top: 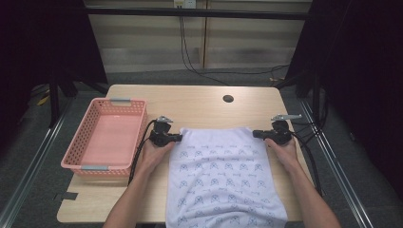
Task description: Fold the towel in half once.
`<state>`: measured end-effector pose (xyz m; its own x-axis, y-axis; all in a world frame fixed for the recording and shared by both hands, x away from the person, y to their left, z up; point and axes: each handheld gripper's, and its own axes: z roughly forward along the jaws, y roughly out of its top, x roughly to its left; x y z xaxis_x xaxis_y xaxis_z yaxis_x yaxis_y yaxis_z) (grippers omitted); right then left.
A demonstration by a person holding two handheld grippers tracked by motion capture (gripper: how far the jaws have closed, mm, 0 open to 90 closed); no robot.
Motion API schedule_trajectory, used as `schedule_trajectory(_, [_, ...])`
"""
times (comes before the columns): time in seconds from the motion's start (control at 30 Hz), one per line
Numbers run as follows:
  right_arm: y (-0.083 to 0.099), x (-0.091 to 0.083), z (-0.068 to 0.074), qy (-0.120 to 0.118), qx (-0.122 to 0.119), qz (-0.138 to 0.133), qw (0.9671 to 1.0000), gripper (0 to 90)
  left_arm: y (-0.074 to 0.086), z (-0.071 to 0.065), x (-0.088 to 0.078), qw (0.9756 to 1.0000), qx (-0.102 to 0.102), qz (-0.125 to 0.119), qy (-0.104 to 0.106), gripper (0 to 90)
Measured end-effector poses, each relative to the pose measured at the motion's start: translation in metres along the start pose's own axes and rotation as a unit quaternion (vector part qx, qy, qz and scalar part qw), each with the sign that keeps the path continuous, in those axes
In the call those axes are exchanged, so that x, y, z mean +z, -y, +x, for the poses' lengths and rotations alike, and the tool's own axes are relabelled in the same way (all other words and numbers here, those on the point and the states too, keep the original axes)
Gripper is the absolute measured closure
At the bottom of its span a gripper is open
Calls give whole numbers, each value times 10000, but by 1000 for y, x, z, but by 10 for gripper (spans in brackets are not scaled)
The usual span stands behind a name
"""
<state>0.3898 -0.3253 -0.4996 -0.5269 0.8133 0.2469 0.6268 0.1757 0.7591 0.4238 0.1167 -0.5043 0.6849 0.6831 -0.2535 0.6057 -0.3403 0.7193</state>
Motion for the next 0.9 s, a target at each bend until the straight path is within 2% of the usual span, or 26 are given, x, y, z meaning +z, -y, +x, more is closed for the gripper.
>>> schedule_trajectory(0.17, [-9, -13, -2, -125, 29, -205, 9997, 868, -10, -4, -11, 9995, -80, -297, 121, 869])
schedule_trajectory(0.23, [-15, -21, -2, -198, 67, -367, 9991, 869, -16, -6, -16, 9992, 3, -377, 154, 870])
schedule_trajectory(0.3, [-22, -28, -2, -169, 44, -451, 9988, 869, -23, -8, -22, 9987, -12, -464, 198, 870])
schedule_trajectory(0.47, [-40, -43, -3, -206, 56, -753, 9969, 870, -43, -12, -39, 9971, 85, -746, 153, 871])
schedule_trajectory(0.63, [-64, -56, -2, -172, -23, -951, 9953, 870, -63, -7, -60, 9948, 117, -1007, 80, 872])
schedule_trajectory(0.73, [-79, -60, -1, -171, -85, -1051, 9943, 870, -73, -3, -71, 9935, 136, -1129, 30, 872])
schedule_trajectory(0.9, [-94, -62, 1, -222, -51, -1203, 9925, 871, -91, 1, -83, 9920, 210, -1247, -44, 873])
